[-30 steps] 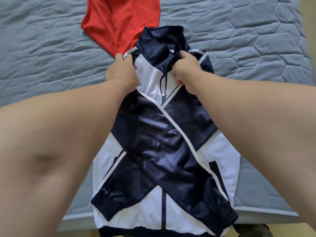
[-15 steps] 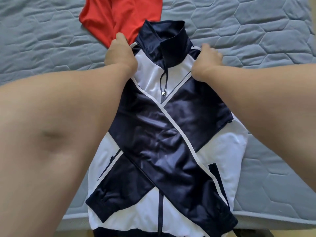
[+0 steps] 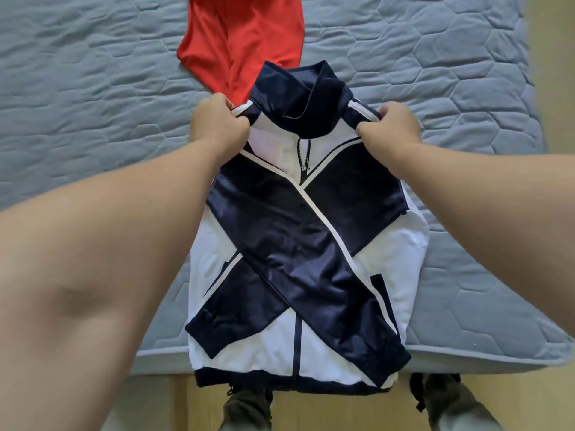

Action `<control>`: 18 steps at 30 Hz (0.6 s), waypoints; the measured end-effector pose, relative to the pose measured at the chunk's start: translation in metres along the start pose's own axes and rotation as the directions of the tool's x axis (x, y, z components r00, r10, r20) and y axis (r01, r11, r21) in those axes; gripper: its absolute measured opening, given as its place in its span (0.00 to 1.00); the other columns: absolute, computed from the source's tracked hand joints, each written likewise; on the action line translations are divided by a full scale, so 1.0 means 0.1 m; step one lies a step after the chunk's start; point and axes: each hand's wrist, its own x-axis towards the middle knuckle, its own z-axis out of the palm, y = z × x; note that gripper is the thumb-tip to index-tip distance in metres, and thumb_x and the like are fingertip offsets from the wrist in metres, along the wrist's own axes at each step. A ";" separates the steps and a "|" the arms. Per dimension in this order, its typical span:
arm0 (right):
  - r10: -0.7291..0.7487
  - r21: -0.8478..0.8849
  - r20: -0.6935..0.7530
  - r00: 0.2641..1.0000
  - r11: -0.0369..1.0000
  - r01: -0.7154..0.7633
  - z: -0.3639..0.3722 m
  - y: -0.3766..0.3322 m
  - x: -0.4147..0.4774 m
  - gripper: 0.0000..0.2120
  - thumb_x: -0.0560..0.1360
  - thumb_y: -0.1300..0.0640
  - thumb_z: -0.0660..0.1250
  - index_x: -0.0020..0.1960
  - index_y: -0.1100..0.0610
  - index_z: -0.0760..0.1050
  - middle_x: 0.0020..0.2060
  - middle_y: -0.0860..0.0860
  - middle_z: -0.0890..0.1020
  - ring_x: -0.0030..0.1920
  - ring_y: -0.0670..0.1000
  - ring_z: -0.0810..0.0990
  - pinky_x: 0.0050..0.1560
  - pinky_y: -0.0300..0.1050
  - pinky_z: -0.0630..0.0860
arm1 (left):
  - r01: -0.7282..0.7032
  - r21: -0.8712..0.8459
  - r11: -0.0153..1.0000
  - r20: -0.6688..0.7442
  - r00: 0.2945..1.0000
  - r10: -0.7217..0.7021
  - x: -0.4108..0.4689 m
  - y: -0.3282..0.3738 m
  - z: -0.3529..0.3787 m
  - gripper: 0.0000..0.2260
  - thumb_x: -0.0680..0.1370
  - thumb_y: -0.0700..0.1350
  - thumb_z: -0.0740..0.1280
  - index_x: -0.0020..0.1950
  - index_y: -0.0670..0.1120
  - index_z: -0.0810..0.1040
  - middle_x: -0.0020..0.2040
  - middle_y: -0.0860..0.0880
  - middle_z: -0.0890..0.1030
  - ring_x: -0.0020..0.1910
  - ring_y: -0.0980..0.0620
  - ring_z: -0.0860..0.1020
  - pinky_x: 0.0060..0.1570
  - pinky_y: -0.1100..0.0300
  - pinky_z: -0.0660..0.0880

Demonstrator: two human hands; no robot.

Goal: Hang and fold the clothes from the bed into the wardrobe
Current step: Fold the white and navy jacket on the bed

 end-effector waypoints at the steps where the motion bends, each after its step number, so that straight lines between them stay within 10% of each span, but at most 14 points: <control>1: -0.025 -0.013 0.010 1.000 1.000 0.026 -0.05 0.01 -0.15 0.09 0.71 0.53 0.67 0.36 0.54 0.69 0.31 0.48 0.72 0.36 0.54 0.71 0.36 0.45 0.65 | -0.045 0.019 0.999 0.032 0.998 0.045 -0.13 -0.04 -0.05 0.07 0.72 0.45 0.66 0.47 0.45 0.77 0.47 0.42 0.80 0.49 0.40 0.77 0.46 0.54 0.69; 6: -0.115 -0.145 0.077 0.990 0.982 0.125 -0.15 0.17 -1.09 0.19 0.75 0.47 0.65 0.31 0.53 0.65 0.28 0.47 0.71 0.38 0.56 0.72 0.40 0.46 0.63 | -0.227 0.034 0.973 0.234 0.949 0.213 -0.94 -0.43 -0.22 0.14 0.69 0.54 0.67 0.35 0.46 0.69 0.36 0.48 0.72 0.37 0.45 0.71 0.33 0.55 0.63; 11: -0.172 -0.314 0.259 0.951 0.916 0.251 0.01 0.69 -2.27 0.20 0.81 0.43 0.60 0.37 0.55 0.70 0.42 0.49 0.71 0.48 0.57 0.75 0.44 0.47 0.67 | -0.427 0.206 0.881 0.478 0.829 0.290 -1.85 -0.91 -0.18 0.11 0.76 0.53 0.65 0.40 0.49 0.67 0.45 0.49 0.70 0.40 0.44 0.70 0.39 0.50 0.71; 18: -0.094 -0.572 0.530 0.843 0.694 0.437 0.45 1.26 -3.31 0.08 0.80 0.62 0.58 0.57 0.53 0.66 0.48 0.53 0.74 0.41 0.58 0.71 0.37 0.50 0.65 | -0.866 0.403 0.295 0.818 0.485 0.309 -2.71 -1.72 -0.04 0.13 0.78 0.36 0.59 0.61 0.47 0.65 0.45 0.51 0.68 0.25 0.49 0.64 0.23 0.57 0.61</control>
